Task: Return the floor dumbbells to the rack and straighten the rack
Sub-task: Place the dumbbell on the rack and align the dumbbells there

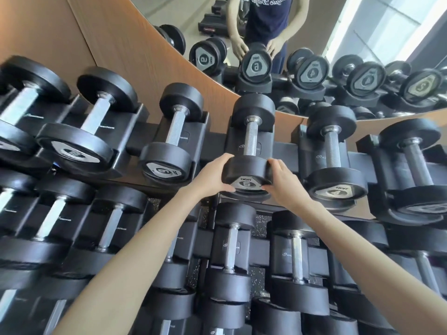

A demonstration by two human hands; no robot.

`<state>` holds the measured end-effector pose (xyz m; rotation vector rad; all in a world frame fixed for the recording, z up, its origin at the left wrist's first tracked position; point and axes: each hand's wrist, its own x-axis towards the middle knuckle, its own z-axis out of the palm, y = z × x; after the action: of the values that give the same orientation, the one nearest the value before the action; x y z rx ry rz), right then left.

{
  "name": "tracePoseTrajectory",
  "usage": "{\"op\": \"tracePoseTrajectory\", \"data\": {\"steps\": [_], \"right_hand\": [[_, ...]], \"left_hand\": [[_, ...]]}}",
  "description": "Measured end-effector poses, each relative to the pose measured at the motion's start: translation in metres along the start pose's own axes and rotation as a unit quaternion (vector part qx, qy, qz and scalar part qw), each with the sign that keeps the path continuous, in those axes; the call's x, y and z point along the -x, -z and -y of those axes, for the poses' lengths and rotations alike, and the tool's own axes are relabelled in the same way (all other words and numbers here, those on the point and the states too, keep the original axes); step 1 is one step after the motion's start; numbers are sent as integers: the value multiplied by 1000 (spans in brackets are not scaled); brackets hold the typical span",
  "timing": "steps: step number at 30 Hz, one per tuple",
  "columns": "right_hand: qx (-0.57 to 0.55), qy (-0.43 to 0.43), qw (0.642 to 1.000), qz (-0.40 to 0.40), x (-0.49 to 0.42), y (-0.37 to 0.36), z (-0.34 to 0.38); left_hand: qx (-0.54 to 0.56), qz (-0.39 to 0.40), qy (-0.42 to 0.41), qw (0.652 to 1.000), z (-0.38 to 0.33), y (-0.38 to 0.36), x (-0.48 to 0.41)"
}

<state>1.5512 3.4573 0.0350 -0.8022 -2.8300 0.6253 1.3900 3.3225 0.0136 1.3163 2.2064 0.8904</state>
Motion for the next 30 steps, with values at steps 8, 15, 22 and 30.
{"op": "tracePoseTrajectory", "data": {"steps": [8, 15, 22, 30], "right_hand": [[-152, -59, 986, -39, 10, -7, -11], [-111, -32, 993, -26, 4, -12, -3], [-51, -86, 994, -36, 16, -13, 7], [186, 13, 978, -91, 79, 12, 7]], "left_hand": [[-98, -29, -44, 994, -28, 1, -9], [-75, -57, 12, 996, -16, -2, -4], [-58, -84, -28, 994, -12, -12, 9], [-300, -171, -107, 932, -14, 6, 69]]}}
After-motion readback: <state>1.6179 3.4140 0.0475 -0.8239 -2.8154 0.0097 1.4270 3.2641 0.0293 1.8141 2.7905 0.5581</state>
